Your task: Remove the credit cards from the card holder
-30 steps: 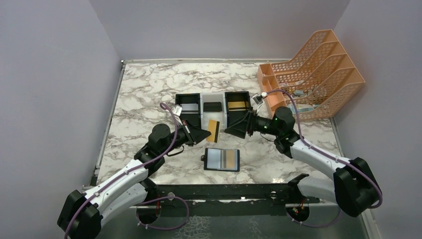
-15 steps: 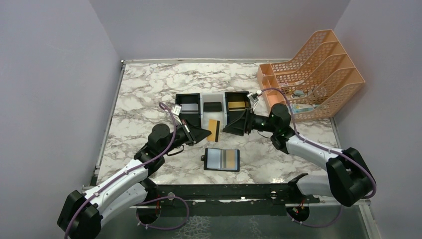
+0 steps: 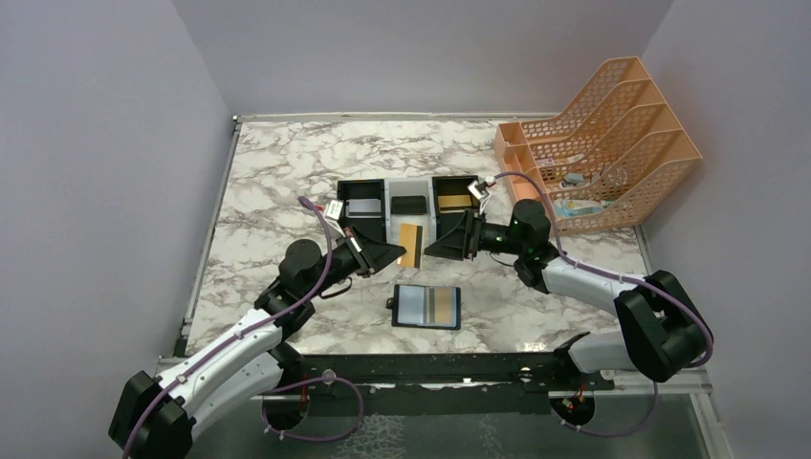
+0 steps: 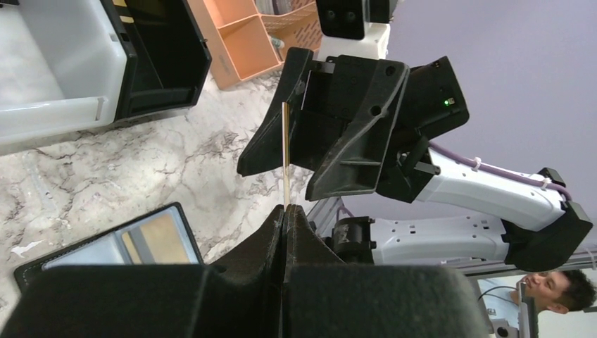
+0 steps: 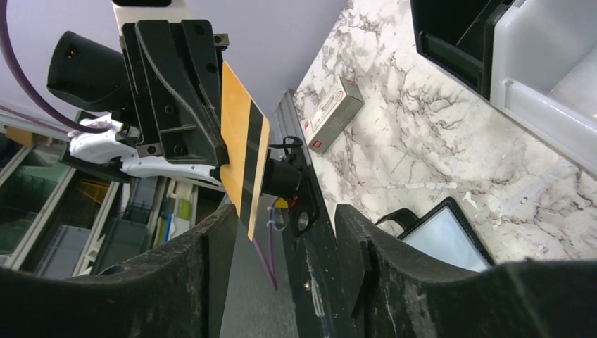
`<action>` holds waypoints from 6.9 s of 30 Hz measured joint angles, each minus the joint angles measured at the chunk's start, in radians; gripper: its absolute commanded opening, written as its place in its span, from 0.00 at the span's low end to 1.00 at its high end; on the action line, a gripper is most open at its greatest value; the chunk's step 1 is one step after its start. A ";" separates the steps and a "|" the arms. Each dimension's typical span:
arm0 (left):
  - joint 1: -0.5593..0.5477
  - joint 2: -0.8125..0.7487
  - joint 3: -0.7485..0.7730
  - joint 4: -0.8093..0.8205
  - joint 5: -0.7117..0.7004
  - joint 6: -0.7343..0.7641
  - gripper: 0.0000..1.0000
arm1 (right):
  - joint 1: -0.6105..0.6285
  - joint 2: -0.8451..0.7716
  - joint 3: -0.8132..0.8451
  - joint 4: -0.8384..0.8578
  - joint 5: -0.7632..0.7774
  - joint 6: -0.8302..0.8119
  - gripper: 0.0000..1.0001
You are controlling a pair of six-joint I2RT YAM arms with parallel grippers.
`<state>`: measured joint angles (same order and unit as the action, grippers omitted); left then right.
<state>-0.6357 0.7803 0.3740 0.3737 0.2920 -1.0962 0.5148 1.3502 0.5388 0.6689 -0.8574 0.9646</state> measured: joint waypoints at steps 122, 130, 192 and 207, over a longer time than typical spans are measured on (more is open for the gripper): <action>0.000 -0.031 0.051 -0.175 0.009 0.060 0.99 | -0.032 -0.175 0.219 -0.595 0.557 -0.417 0.01; 0.000 -0.052 0.095 -0.343 -0.051 0.166 0.99 | -0.032 -0.039 0.331 -0.673 0.689 -0.671 0.01; 0.000 -0.049 0.182 -0.583 -0.126 0.307 0.99 | 0.014 0.478 0.543 -0.658 0.914 -1.735 0.01; 0.000 -0.050 0.182 -0.584 -0.126 0.307 0.99 | 0.014 0.504 0.542 -0.645 0.877 -1.792 0.18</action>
<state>-0.6361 0.7307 0.5560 -0.2100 0.1661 -0.7895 0.5289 1.8542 1.0805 0.0235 0.0200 -0.8276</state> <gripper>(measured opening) 0.992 0.107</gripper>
